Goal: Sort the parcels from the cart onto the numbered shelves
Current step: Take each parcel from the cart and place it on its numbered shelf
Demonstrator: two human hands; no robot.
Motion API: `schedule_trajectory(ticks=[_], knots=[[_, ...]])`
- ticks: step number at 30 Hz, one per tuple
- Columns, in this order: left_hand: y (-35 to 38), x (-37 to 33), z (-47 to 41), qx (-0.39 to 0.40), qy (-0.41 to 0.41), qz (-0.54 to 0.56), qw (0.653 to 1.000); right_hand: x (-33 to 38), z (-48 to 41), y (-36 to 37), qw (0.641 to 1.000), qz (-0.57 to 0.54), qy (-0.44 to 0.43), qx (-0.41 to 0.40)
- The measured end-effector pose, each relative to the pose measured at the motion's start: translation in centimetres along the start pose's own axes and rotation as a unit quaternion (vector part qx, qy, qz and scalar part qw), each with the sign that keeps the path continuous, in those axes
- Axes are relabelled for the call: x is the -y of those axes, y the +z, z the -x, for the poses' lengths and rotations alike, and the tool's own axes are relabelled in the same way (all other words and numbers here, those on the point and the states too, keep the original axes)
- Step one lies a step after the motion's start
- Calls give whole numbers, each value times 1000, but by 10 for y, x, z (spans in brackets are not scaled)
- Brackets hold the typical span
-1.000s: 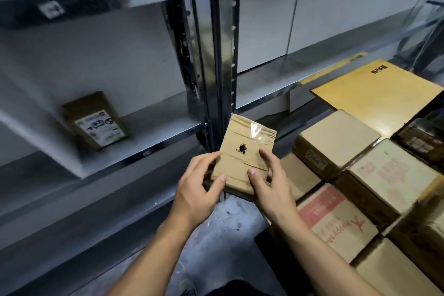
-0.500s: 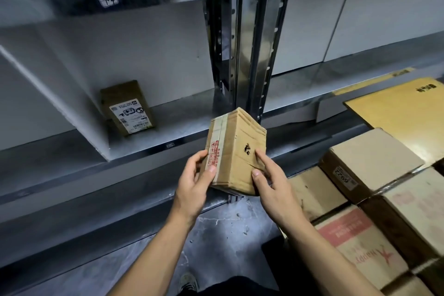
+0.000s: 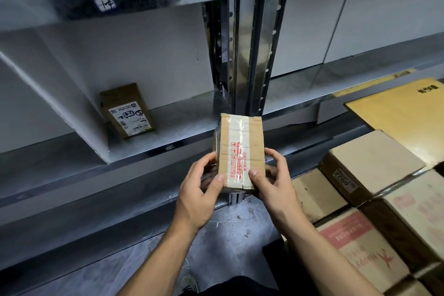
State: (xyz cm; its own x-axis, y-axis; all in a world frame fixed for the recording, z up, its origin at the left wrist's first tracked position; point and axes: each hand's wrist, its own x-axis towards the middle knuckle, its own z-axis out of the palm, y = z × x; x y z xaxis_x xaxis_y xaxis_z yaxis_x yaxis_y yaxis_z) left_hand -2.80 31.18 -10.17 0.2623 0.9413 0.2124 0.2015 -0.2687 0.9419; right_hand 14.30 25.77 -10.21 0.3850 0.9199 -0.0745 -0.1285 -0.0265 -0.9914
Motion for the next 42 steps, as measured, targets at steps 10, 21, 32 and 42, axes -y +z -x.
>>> schedule_trajectory(ticks=[10, 21, 32, 42], knots=[[-19, 18, -10, 6, -111, -18, 994, -13, -2, 4, 995, -80, 42, 35], [-66, 24, -23, -15, 4, -154, 988, -6, -16, 42, 990, 126, 16, 61], [-115, 43, -50, 16, 32, -200, 979, -10, -39, 123, 988, 155, -17, 7], [-134, 49, -103, 45, 77, -216, 972, -4, -97, 147, 991, 123, -47, -28]])
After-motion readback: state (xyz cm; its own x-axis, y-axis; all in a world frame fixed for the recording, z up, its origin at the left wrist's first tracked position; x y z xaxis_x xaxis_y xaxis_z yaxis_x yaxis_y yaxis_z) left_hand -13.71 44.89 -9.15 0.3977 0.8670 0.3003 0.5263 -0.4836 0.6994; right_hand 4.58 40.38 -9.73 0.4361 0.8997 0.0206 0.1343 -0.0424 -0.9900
